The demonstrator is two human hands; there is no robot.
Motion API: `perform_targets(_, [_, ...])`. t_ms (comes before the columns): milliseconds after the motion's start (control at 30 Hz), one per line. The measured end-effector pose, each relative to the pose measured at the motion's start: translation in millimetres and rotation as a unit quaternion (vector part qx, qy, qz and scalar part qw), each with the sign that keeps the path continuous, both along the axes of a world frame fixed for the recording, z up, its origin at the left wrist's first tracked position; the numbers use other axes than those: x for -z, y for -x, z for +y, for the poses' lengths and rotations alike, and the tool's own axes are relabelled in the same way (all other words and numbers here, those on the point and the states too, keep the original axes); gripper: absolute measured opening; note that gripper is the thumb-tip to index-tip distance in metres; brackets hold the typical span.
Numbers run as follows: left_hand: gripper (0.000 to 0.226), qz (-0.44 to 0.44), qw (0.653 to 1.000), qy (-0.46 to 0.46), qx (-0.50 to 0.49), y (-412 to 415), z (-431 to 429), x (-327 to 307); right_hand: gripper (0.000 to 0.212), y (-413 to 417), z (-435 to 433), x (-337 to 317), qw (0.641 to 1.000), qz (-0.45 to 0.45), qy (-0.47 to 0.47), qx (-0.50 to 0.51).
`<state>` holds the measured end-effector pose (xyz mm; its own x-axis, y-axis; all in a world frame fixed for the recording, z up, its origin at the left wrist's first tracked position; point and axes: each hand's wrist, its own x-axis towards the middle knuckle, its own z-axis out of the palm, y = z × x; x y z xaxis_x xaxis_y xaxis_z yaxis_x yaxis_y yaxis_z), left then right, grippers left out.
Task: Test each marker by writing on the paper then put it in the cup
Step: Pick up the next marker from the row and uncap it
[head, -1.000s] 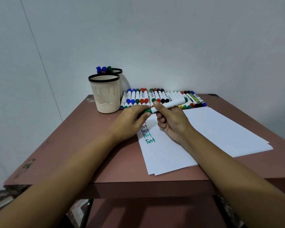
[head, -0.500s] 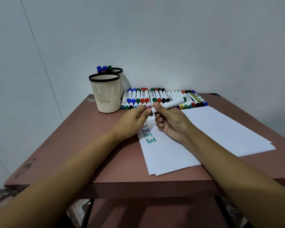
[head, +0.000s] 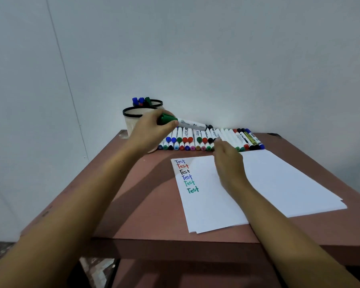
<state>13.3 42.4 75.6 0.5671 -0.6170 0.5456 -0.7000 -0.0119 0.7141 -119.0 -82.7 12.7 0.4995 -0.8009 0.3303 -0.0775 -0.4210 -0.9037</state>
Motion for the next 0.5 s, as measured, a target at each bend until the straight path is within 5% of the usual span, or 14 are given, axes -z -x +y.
perform_targets(100, [0.012,-0.075,0.995,-0.005,-0.058,-19,-3,-38,0.034,-4,-3,17,0.957,0.192,0.216,-0.026])
perform_targets(200, [0.018,-0.137,0.981,-0.030,-0.133,-49,-8,-72,0.039,-6,-3,19,0.920,0.294,0.258,-0.036])
perform_targets(500, [0.012,-0.115,0.955,-0.177,-0.209,-114,-22,-90,0.039,-6,-2,19,0.907,0.312,0.281,-0.033])
